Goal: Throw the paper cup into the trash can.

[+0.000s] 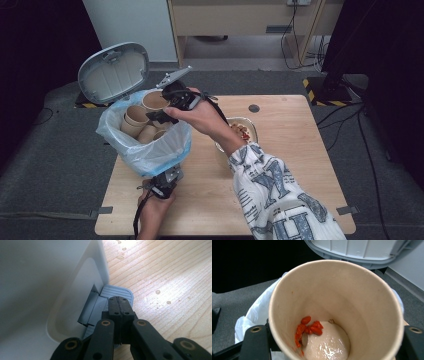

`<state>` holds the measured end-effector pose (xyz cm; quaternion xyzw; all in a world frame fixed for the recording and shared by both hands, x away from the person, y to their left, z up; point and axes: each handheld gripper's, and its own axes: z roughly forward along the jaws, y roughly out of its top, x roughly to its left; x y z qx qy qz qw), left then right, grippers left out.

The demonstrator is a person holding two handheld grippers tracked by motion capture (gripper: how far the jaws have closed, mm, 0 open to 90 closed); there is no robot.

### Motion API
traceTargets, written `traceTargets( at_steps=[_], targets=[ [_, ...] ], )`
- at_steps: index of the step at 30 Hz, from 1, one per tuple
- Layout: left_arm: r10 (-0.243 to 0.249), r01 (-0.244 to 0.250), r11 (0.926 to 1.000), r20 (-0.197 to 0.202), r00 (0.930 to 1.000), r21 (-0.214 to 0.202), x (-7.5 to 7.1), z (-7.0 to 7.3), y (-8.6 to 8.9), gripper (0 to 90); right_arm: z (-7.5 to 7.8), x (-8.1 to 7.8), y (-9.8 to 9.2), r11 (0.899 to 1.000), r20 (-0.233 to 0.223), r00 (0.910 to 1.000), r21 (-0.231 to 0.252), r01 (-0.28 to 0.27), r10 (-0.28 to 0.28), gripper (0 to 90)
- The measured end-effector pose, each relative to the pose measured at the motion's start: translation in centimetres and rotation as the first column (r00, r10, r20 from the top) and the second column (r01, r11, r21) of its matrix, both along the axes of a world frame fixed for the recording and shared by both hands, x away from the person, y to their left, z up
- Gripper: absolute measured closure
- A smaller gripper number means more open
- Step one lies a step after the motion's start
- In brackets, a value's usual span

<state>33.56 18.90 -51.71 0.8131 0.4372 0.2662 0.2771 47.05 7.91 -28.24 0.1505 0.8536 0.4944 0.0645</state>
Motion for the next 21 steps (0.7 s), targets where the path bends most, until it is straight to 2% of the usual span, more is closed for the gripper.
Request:
traceTargets(
  at_steps=[2,4,21],
  targets=[
    [-0.001,0.001,1.0,0.0,1.0,-0.002,0.0,0.0,0.0,89.5,-0.3,-0.1,0.7,1.0,-0.013,0.9998,0.024,-0.012,0.012,10.8],
    [-0.002,0.002,1.0,0.0,1.0,-0.003,0.0,0.0,0.0,89.5,-0.3,-0.2,0.7,1.0,0.017,0.9999,0.029,-0.003,0.002,10.2],
    [-0.004,0.004,1.0,0.0,1.0,-0.005,0.0,0.0,0.1,89.5,-0.6,0.3,-1.8,0.999,0.017,0.9991,0.007,0.039,-0.039,9.8]
  ],
)
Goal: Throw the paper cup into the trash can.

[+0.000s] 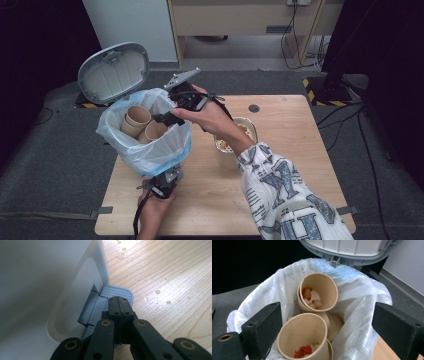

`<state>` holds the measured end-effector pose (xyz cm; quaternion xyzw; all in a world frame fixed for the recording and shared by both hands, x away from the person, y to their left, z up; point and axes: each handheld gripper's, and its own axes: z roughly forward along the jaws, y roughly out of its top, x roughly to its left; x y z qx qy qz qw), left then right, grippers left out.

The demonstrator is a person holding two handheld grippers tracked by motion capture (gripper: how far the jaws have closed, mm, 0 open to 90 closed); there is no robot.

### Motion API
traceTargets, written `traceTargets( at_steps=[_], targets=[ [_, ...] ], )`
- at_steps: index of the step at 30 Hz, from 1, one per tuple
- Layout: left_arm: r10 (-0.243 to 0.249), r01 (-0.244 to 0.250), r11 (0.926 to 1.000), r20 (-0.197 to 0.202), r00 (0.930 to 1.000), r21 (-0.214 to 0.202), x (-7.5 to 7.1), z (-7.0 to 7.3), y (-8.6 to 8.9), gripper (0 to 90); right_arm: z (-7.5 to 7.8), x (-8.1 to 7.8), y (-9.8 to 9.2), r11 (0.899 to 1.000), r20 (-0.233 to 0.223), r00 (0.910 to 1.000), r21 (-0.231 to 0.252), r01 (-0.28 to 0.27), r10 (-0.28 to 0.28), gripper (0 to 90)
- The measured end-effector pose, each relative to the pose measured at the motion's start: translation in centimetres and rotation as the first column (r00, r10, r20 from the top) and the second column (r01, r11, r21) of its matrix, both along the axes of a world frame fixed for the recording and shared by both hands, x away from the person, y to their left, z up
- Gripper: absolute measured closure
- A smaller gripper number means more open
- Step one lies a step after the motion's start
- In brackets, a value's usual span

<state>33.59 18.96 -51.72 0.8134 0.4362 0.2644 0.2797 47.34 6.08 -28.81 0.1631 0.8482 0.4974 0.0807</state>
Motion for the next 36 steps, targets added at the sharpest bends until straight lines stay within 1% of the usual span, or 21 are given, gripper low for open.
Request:
traceTargets(
  at_steps=[2,3,5,7,8,9,12,13,15,16,17,20,21,26,27,30,31,36],
  targets=[
    [0.0,0.0,1.0,0.0,1.0,-0.001,0.0,0.0,0.0,89.5,0.0,0.0,-0.2,1.0,-0.001,1.0,0.002,0.006,-0.006,9.6],
    [0.0,0.0,1.0,0.0,1.0,-0.001,0.0,0.0,0.0,89.5,-0.1,0.1,-0.5,1.0,-0.006,0.9997,0.001,0.023,-0.023,9.3],
    [0.001,-0.001,1.0,0.0,1.0,-0.001,0.0,0.0,0.0,89.5,-0.1,0.2,-0.7,1.0,-0.008,0.9995,-0.002,0.029,-0.029,9.1],
    [0.003,-0.003,1.0,0.0,1.0,-0.001,0.0,0.0,0.0,89.5,-0.4,0.3,-1.3,0.999,-0.002,0.9988,-0.013,0.048,-0.048,8.8],
    [0.002,-0.002,1.0,-0.001,1.0,0.0,0.0,0.0,0.0,89.5,-0.4,0.3,-1.3,0.999,-0.002,0.9988,-0.013,0.048,-0.048,8.8],
    [0.002,-0.002,1.0,-0.001,1.0,0.0,0.0,0.0,0.0,89.5,-0.5,0.3,-1.8,0.998,0.004,0.9981,-0.014,0.062,-0.062,8.6],
    [0.004,-0.004,1.0,-0.001,1.0,-0.001,0.0,0.0,0.0,89.5,-0.6,0.4,-2.2,0.997,0.0,0.9972,-0.013,0.075,-0.075,8.4],
    [0.004,-0.004,1.0,-0.001,1.0,-0.001,0.0,0.0,0.0,89.5,-0.7,0.6,-2.8,0.996,0.005,0.9961,-0.012,0.088,-0.088,8.5],
    [0.002,-0.002,1.0,-0.003,1.0,0.001,0.0,0.0,0.0,89.5,-0.7,0.8,-3.4,0.995,-0.001,0.9948,0.0,0.102,-0.102,8.4],
    [0.002,-0.002,1.0,-0.003,1.0,0.001,0.0,0.0,0.0,89.5,-0.7,0.8,-3.4,0.995,-0.001,0.9948,0.0,0.102,-0.102,8.4],
    [0.003,-0.003,1.0,-0.002,1.0,-0.001,0.0,0.0,0.0,89.5,-0.6,0.9,-4.1,0.994,-0.002,0.9939,0.005,0.11,-0.11,8.1],
    [0.001,-0.001,1.0,-0.001,1.0,0.0,0.0,0.0,0.0,89.5,-0.7,1.0,-4.6,0.993,0.0,0.9935,0.004,0.114,-0.114,8.1],
    [0.001,-0.001,1.0,-0.001,1.0,0.002,0.0,0.0,0.0,89.5,-0.7,1.1,-5.1,0.992,0.0,0.9922,0.001,0.124,-0.124,8.1],
    [-0.002,0.002,1.0,-0.001,1.0,0.002,0.0,0.0,0.0,89.5,-0.8,1.3,-6.0,0.99,0.007,0.99,-0.003,0.141,-0.141,8.0],
    [-0.001,0.001,1.0,-0.001,1.0,0.002,0.0,0.0,0.0,89.5,-0.8,1.3,-6.5,0.989,0.01,0.989,-0.002,0.147,-0.147,8.0],
    [-0.001,0.001,1.0,0.0,1.0,0.001,0.0,0.0,0.0,89.5,-0.8,1.4,-6.8,0.988,0.013,0.9883,0.002,0.152,-0.152,7.9],
    [-0.001,0.001,1.0,-0.001,1.0,0.001,0.0,0.0,0.0,89.5,-0.8,1.4,-7.4,0.987,0.01,0.987,0.007,0.16,-0.16,7.8],
    [-0.001,0.001,1.0,-0.001,1.0,0.002,0.0,0.0,0.0,89.5,-0.9,1.5,-8.2,0.985,0.01,0.9851,0.011,0.172,-0.172,7.7]
  ],
)
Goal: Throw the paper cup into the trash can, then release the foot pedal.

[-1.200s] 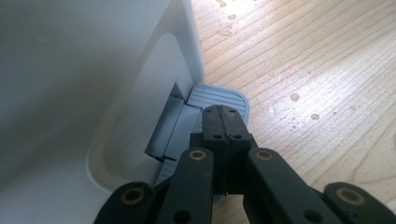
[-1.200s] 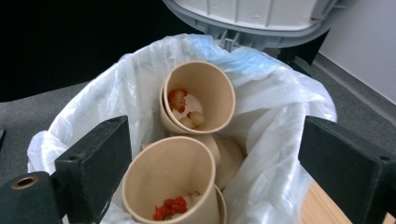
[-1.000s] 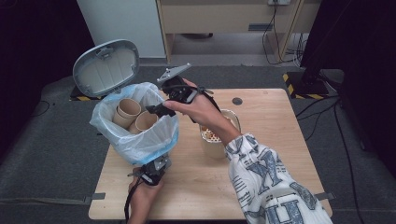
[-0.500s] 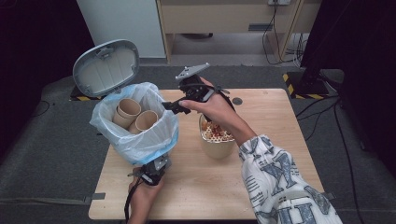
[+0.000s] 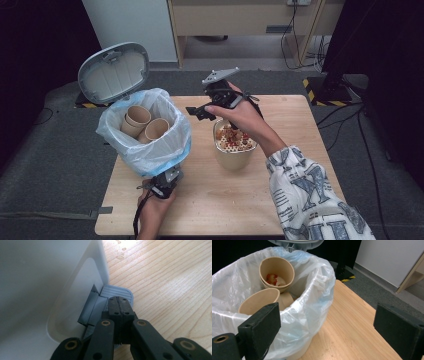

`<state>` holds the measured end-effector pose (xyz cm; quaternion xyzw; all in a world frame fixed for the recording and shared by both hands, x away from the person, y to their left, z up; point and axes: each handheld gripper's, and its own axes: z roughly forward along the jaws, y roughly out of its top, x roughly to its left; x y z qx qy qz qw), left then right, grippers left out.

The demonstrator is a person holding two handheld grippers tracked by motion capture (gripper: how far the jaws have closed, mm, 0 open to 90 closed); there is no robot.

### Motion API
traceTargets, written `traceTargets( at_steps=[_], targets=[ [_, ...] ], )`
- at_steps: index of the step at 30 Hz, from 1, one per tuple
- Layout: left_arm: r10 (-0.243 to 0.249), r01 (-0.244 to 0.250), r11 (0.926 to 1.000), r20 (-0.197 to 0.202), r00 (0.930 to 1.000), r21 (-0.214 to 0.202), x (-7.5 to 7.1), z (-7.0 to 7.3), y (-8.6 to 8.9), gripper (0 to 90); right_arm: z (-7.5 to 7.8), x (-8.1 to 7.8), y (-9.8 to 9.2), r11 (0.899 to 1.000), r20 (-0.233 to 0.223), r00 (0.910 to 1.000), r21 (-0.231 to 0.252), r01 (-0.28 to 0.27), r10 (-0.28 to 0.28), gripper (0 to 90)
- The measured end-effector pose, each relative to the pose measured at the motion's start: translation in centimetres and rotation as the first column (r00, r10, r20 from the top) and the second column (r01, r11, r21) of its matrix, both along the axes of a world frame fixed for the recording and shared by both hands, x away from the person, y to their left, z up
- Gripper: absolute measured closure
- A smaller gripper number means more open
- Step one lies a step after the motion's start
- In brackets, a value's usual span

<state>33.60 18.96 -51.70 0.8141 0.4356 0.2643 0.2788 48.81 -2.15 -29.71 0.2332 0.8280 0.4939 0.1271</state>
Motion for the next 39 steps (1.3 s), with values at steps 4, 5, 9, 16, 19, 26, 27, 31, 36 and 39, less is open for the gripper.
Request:
traceTargets(
  at_steps=[4,5,9,16,19,26,27,31,36,39],
  targets=[
    [-0.001,0.001,1.0,0.0,1.0,-0.001,0.0,0.0,0.0,89.5,-0.2,0.1,-1.2,1.0,-0.003,0.9998,0.0,0.018,-0.018,7.7],
    [0.0,0.0,1.0,0.0,1.0,-0.002,0.0,0.0,0.0,89.5,-0.3,0.1,-1.6,1.0,-0.004,0.9997,0.0,0.022,-0.022,7.7],
    [0.0,0.0,1.0,0.005,1.0,-0.002,0.0,0.0,0.0,89.4,-0.5,0.2,-3.4,0.999,-0.005,0.9987,0.01,0.052,-0.052,7.5],
    [0.007,-0.007,1.0,0.053,0.9986,-0.006,-1.2,0.8,-1.1,70.7,-1.1,0.7,-7.1,0.993,-0.014,0.9925,0.002,0.122,-0.121,7.3],
    [-0.001,0.004,0.9994,0.086,0.9963,-0.034,-1.9,1.4,-1.7,65.9,-1.4,0.9,-8.7,0.988,-0.01,0.9878,-0.009,0.155,-0.155,7.2],
    [-0.052,0.06,0.9952,0.1,0.9937,-0.078,-2.4,1.8,-2.4,58.9,-2.4,1.1,-11.5,0.976,-0.021,0.9755,-0.015,0.219,-0.219,6.7],
    [-0.053,0.062,0.9946,0.105,0.9931,-0.083,-2.5,1.8,-2.5,57.7,-2.5,1.1,-11.9,0.972,-0.023,0.9715,-0.017,0.236,-0.236,6.6],
    [-0.073,0.086,0.9884,0.103,0.992,-0.126,-2.5,2.0,-2.5,51.7,-3.4,1.2,-13.7,0.944,-0.019,0.9441,-0.014,0.329,-0.329,6.0],
    [-0.097,0.11,0.984,0.098,0.9905,-0.141,-2.5,2.0,-2.7,48.3,-4.4,1.0,-15.0,0.91,-0.014,0.9098,-0.008,0.415,-0.415,5.8],
    [-0.115,0.126,0.9815,0.088,0.9895,-0.144,-2.5,1.9,-2.9,46.1,-5.1,0.8,-15.9,0.894,-0.023,0.8933,0.002,0.449,-0.449,6.0]
  ],
)
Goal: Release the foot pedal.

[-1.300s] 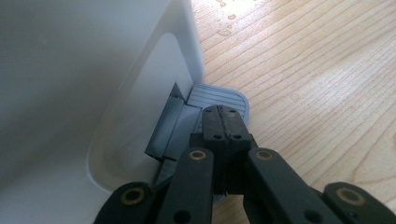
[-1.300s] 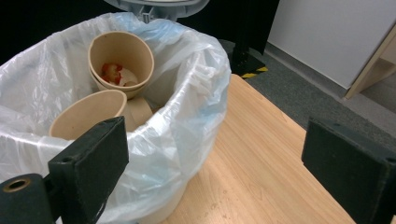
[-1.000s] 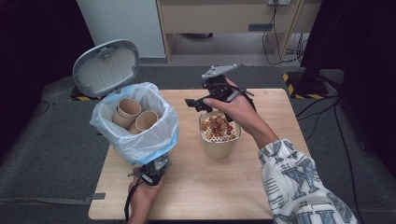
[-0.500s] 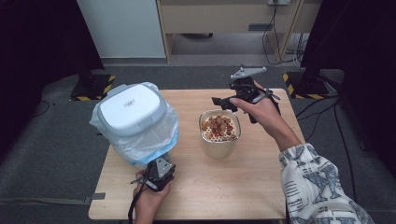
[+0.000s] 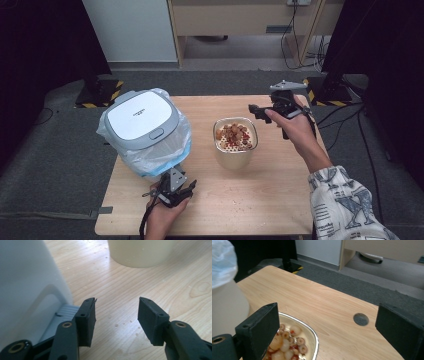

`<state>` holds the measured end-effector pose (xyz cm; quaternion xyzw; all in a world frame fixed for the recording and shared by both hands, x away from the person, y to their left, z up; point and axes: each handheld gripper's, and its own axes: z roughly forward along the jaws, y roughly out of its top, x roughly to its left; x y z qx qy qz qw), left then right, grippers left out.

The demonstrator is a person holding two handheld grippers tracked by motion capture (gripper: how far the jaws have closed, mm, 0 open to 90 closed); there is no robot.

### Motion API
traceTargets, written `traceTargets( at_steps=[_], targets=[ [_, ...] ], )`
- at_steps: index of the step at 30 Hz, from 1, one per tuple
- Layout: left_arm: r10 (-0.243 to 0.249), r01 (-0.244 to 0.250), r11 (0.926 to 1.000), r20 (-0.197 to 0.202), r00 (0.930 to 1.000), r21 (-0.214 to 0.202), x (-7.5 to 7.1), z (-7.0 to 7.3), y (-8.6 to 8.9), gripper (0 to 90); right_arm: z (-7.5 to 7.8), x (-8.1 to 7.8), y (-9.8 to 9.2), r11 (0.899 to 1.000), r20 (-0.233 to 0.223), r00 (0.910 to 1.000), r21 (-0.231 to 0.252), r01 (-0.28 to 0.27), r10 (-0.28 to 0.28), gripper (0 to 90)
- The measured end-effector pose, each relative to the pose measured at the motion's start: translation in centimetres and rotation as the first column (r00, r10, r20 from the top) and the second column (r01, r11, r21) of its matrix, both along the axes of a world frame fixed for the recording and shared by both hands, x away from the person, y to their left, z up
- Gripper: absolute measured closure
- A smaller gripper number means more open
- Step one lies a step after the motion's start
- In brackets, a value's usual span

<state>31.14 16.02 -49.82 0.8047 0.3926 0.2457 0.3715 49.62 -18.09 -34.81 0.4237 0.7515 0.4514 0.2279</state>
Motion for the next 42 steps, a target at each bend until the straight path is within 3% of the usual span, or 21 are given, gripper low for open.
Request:
traceTargets(
  at_steps=[4,6,11,23,27,30,31,32,36,38,40,42],
  targets=[
    [-0.009,0.008,0.9999,-0.01,0.9999,-0.015,0.0,-0.1,-0.1,40.7,-0.9,-0.2,-1.0,0.999,0.003,0.9995,-0.025,0.03,-0.03,5.9],
    [-0.022,0.021,0.9997,-0.023,0.9995,-0.014,0.2,-0.3,-0.1,37.1,-1.6,-0.2,-1.9,0.999,-0.015,0.9993,-0.02,0.034,-0.035,5.7],
    [-0.025,0.024,0.9995,-0.03,0.9992,-0.019,0.4,-0.3,0.1,31.5,-2.5,-0.6,-3.0,0.997,-0.012,0.9977,-0.026,0.066,-0.066,5.5],
    [-0.036,0.035,0.9985,-0.025,0.9991,-0.042,0.3,0.1,0.4,25.7,-6.9,-3.9,-5.6,0.989,-0.036,0.9895,-0.042,0.139,-0.14,5.7],
    [-0.032,0.032,0.999,-0.026,0.9992,-0.031,0.3,0.1,0.4,25.1,-9.4,-5.2,-6.3,0.982,-0.065,0.9801,-0.043,0.185,-0.188,5.5],
    [-0.038,0.038,0.999,-0.028,0.9989,-0.024,0.3,0.0,0.3,24.9,-10.6,-5.4,-6.6,0.978,-0.077,0.9757,-0.056,0.201,-0.205,5.6],
    [-0.039,0.039,0.999,-0.029,0.9988,-0.02,0.3,0.0,0.2,24.9,-11.7,-5.5,-6.8,0.977,-0.105,0.9716,-0.055,0.207,-0.212,5.3],
    [-0.039,0.039,0.999,-0.029,0.9988,-0.02,0.3,0.0,0.2,24.8,-11.7,-5.5,-6.8,0.977,-0.105,0.9716,-0.055,0.207,-0.212,5.3],
    [-0.04,0.04,0.999,-0.024,0.9989,-0.022,0.3,0.0,0.2,24.7,-14.3,-5.3,-6.9,0.972,-0.151,0.9607,-0.077,0.223,-0.233,5.4],
    [-0.039,0.038,0.999,-0.025,0.9989,-0.023,0.3,0.0,0.3,24.6,-14.9,-5.1,-6.8,0.971,-0.173,0.9565,-0.078,0.225,-0.235,5.2],
    [-0.039,0.039,0.999,-0.024,0.9989,-0.022,0.3,0.0,0.3,24.5,-15.5,-4.9,-6.6,0.968,-0.207,0.9475,-0.112,0.225,-0.244,5.0],
    [-0.039,0.039,0.999,-0.024,0.9989,-0.02,0.3,0.0,0.3,24.5,-15.8,-4.9,-6.4,0.966,-0.216,0.9446,-0.125,0.225,-0.247,5.0]
  ],
)
